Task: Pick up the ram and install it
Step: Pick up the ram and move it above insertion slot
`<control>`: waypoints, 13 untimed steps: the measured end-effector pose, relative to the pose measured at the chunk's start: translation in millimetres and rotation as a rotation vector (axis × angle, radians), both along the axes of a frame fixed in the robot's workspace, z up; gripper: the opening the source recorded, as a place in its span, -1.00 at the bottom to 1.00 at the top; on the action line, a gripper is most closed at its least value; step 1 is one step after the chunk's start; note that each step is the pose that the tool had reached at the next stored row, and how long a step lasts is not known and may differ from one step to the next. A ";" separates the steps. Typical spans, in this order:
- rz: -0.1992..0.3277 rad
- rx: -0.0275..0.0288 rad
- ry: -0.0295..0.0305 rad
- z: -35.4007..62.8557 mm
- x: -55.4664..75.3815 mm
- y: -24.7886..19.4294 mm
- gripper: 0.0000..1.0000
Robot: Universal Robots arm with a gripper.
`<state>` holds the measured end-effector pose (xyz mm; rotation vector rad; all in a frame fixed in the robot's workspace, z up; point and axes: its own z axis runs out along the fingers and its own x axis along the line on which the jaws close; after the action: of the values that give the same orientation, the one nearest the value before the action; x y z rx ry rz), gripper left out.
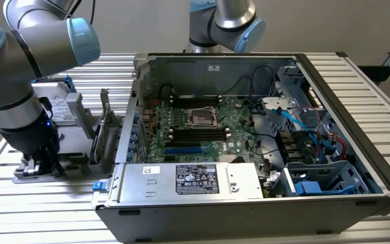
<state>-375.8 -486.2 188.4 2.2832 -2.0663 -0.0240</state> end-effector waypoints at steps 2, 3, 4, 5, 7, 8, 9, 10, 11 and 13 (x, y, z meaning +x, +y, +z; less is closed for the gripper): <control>0.000 0.0000 0.0000 0.0 0.0 0.0 -0.73; -0.001 0.0000 0.0000 0.0 0.0 0.0 -0.73; -0.001 0.0000 0.0000 0.0 0.0 0.0 -0.73; -0.003 0.0000 0.0000 0.0 0.0 0.0 -0.73; -0.007 0.0000 0.0000 0.0 0.1 0.0 -0.73; -0.010 0.0001 -0.0001 -0.1 0.2 0.0 -0.73; -0.012 0.0001 -0.0001 -0.1 0.2 0.0 -0.73; -0.014 0.0001 -0.0001 -0.1 0.3 0.0 -0.73; -0.016 0.0001 -0.0001 -0.1 0.3 0.0 -0.73; -0.019 0.0000 0.0000 0.1 0.3 0.0 -0.73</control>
<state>-375.5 -486.2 188.4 2.2634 -2.0883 -0.0249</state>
